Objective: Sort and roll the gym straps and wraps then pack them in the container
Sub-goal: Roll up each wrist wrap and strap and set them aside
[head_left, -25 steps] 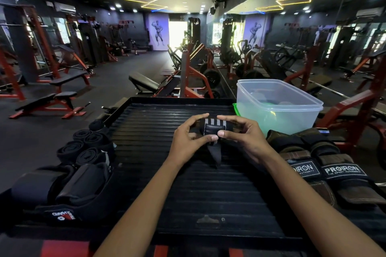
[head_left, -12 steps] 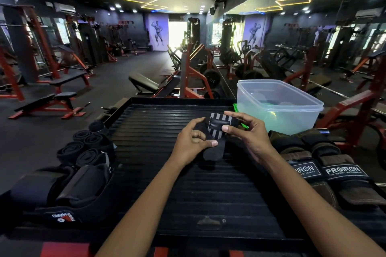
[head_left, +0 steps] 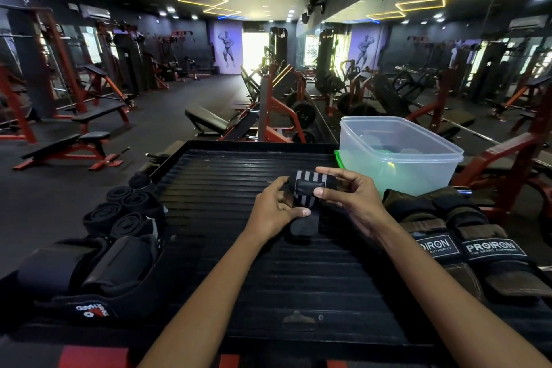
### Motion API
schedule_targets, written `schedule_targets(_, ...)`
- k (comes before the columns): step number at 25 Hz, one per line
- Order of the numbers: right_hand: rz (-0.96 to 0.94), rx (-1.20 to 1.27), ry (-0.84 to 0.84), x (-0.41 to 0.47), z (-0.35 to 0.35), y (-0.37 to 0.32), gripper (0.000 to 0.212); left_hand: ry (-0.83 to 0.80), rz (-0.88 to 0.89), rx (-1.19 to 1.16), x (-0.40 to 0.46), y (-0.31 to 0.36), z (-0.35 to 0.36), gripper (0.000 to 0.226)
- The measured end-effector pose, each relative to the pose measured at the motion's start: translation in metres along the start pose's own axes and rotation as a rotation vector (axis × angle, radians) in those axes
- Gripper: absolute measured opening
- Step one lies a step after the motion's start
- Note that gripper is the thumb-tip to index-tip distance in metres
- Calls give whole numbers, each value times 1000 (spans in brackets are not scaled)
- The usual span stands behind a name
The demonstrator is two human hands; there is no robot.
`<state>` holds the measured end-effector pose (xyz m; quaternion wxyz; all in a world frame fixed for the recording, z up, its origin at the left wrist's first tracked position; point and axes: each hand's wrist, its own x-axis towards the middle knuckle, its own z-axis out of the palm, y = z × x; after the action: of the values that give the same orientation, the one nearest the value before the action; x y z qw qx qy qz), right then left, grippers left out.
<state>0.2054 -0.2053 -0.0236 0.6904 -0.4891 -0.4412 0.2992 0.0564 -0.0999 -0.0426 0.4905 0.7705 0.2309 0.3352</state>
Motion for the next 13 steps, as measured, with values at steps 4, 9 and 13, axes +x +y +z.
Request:
schedule_targets(4, 34, -2, -21, -1, 0, -4, 50, 16, 45, -9, -3, 2, 1, 71)
schedule_targets(9, 31, 4, 5, -1, -3, -8, 47, 1, 122, -76, -5, 6, 0, 92)
schedule_targets(13, 70, -20, -42, -1, -6, -8, 50, -2, 178, -166, -4, 10, -4, 56)
